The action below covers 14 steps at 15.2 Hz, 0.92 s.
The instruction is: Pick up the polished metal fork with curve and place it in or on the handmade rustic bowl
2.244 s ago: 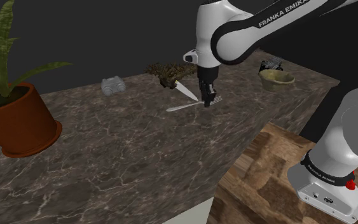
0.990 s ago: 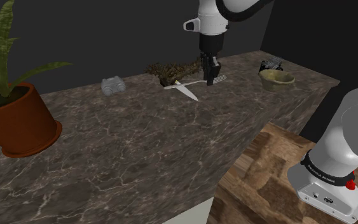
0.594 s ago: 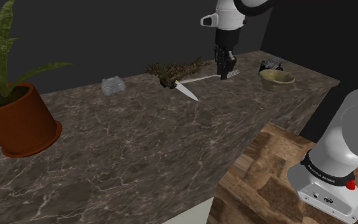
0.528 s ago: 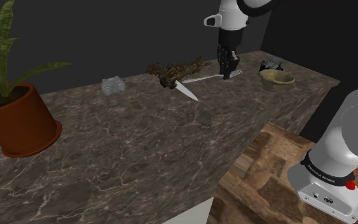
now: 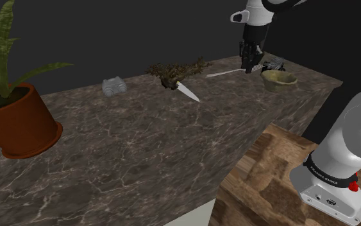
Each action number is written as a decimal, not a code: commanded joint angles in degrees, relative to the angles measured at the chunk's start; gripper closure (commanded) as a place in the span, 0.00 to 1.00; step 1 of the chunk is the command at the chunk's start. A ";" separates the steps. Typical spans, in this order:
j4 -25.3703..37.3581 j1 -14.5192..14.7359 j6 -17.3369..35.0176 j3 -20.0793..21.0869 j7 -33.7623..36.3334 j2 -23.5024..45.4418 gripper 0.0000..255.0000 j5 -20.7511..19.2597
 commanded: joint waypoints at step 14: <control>2.60 -8.54 0.05 -16.94 -21.21 -0.03 1.00 -8.56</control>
